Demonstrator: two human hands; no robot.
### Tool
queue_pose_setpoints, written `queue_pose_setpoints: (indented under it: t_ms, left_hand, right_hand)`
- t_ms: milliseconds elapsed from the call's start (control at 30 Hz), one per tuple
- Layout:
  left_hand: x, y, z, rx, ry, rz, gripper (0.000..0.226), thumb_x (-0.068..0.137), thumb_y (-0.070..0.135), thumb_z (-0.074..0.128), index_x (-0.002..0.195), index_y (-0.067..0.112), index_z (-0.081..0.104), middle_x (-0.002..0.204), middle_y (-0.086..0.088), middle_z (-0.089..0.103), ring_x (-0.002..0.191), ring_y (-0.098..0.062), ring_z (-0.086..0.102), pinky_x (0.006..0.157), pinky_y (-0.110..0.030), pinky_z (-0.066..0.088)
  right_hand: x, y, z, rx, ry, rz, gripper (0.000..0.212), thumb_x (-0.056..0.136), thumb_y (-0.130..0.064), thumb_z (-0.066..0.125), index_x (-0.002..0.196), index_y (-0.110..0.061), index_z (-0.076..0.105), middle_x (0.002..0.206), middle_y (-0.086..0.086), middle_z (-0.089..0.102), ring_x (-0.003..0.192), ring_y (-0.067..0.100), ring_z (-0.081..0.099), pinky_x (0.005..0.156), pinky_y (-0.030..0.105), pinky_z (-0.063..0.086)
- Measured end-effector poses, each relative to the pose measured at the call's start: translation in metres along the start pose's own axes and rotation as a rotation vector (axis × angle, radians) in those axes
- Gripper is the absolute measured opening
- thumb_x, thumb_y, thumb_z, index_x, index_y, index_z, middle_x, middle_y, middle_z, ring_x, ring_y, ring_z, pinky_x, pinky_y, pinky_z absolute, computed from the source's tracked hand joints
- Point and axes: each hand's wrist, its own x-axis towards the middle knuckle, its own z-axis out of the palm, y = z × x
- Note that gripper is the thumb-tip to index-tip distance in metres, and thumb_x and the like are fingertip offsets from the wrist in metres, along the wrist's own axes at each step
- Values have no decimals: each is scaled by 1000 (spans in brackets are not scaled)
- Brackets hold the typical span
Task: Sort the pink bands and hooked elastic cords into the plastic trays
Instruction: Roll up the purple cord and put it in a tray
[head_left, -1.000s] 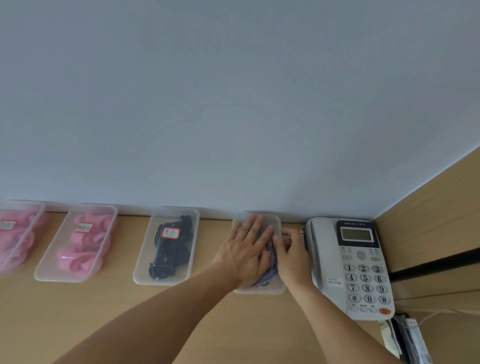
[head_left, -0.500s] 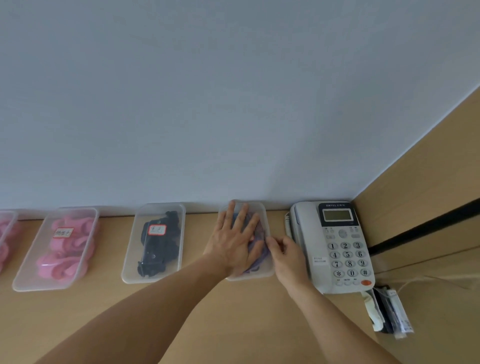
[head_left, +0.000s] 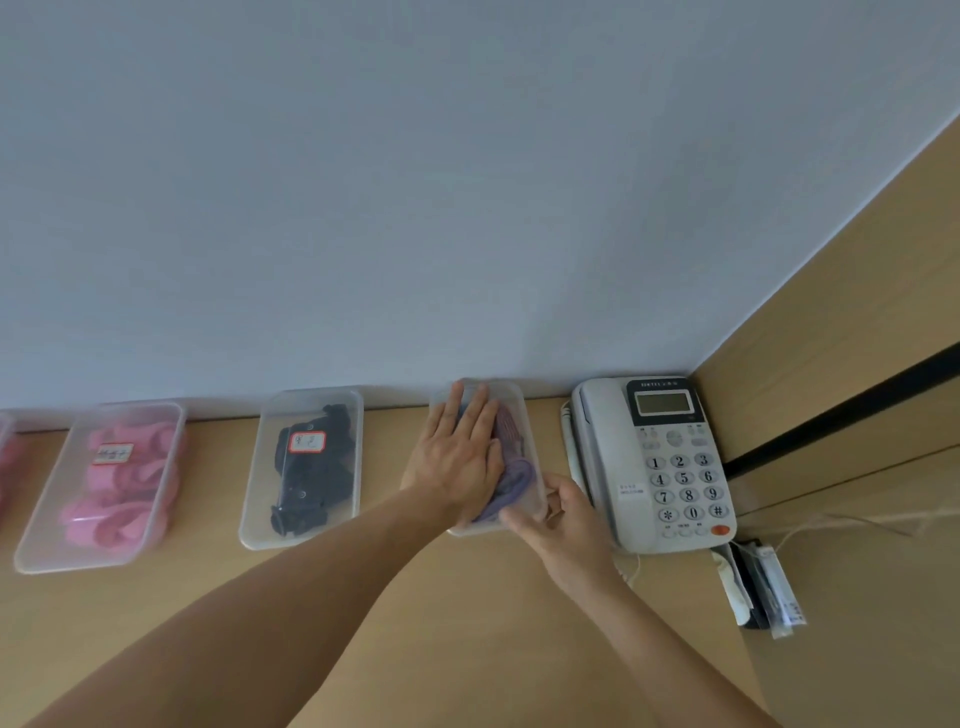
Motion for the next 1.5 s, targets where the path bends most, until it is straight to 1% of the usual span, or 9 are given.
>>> queue_pose_setpoints:
  t_ms: [167,333,433,533,667,900,1133,1333,1500]
  left_hand:
    - [0,-1,1,8,-5,5,60,103,40,8,156,15,0,164,-2,-9,148,-25,-23,118,-38,-15]
    - [-2,0,0,-7,-6,-29,63,100,42,4,155,13,-3,164,-4,-10,146,-26,-26,119,-40,-16]
    - [-3,-3,-1,15,-24,21,68,96,46,-1,155,12,-1,164,-5,-9,146,-28,-26,121,-43,-12]
    - [-2,-4,0,36,-30,66,69,96,47,3,156,12,4,165,-6,-4,148,-29,-23,122,-45,-7]
    - [-1,-4,3,29,-7,69,71,95,48,4,156,12,9,165,-7,-2,149,-28,-19,122,-46,-3]
    - [0,-3,6,-12,12,38,71,95,51,4,157,16,9,162,-15,-14,148,-25,-23,121,-41,-9]
    - [0,-2,4,-13,26,21,73,93,51,6,156,15,13,163,-14,-10,147,-25,-23,121,-41,-11]
    - [1,-2,5,-21,10,-1,73,93,53,4,157,18,9,162,-10,-16,146,-20,-28,122,-41,-8]
    - [0,1,-1,-27,3,-24,74,93,53,3,157,16,7,162,-11,-19,146,-22,-28,122,-41,-8]
  right_hand:
    - [-3,4,6,15,-44,33,61,61,-50,81,113,-42,50,100,-33,66,86,-6,66,68,11,49]
    - [13,-6,-7,-2,-84,88,39,74,-53,76,103,-32,60,79,-14,71,66,-4,64,59,13,44]
    - [28,-11,-12,-122,-15,68,45,99,-47,49,72,-13,59,58,1,58,57,20,57,57,34,41]
    - [40,-13,-10,-282,53,39,54,102,-43,44,54,-16,42,52,-1,48,55,21,48,50,25,32]
    - [67,-24,-3,-236,103,32,32,100,-37,51,73,-20,58,68,-7,58,65,14,53,54,25,33]
    - [93,-29,6,-81,138,130,44,94,-32,61,53,-19,48,49,-7,48,52,16,46,50,30,32]
    - [125,-45,9,197,98,274,32,88,-39,67,78,-9,69,85,10,72,86,30,68,82,42,56]
    - [120,-49,8,-15,139,188,35,91,-43,61,68,-16,62,70,-2,64,68,17,60,58,27,43]
    - [81,-40,0,-109,11,92,21,97,-28,56,78,-22,64,77,-2,67,76,19,64,69,34,49]
